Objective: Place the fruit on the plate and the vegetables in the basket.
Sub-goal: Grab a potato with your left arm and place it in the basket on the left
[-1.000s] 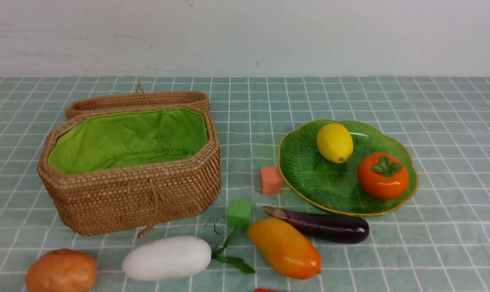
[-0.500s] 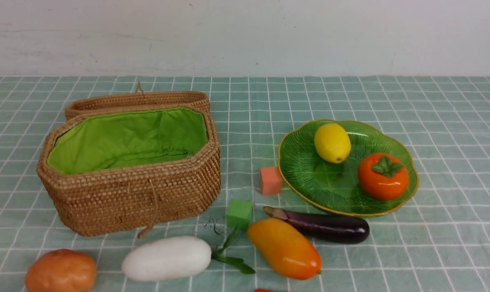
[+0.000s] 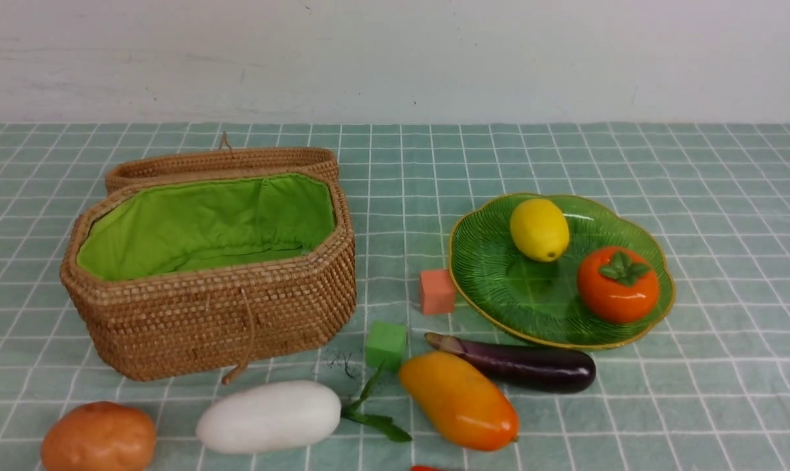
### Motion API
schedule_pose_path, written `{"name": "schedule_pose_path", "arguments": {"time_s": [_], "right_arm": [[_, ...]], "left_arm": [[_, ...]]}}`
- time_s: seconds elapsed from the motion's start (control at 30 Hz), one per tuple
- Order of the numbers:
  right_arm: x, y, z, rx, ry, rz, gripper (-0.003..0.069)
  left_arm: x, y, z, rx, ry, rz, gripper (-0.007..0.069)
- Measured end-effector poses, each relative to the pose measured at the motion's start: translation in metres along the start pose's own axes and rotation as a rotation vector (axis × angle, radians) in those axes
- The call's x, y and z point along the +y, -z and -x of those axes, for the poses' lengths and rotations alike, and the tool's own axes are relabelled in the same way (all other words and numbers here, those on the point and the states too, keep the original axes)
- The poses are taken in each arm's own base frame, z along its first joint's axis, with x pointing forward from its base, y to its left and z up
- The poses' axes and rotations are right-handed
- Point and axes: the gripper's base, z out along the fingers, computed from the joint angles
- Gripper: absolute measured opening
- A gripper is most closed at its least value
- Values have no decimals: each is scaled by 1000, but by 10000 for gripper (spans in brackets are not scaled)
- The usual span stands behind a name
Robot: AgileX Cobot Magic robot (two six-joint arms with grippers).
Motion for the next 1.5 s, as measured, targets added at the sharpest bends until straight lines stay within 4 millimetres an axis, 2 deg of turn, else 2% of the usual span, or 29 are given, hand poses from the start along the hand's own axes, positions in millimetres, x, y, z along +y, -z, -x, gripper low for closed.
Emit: {"name": "schedule_pose_path", "arguments": {"time_s": [0.3,0.5,0.7,1.5], "right_arm": [[1,-7,-36,10,-22,-38,55],[5,-22,-79,-8,-65,-54,64],[4,-23,-77,-60,-78,-70,75],[4,-23,-77,-62,-81,-72,108]], "left_arm": [[0,0,0,0,0,0,239],[0,0,0,0,0,0,239],[0,0,0,0,0,0,239],[0,0,0,0,1,0,239]]}}
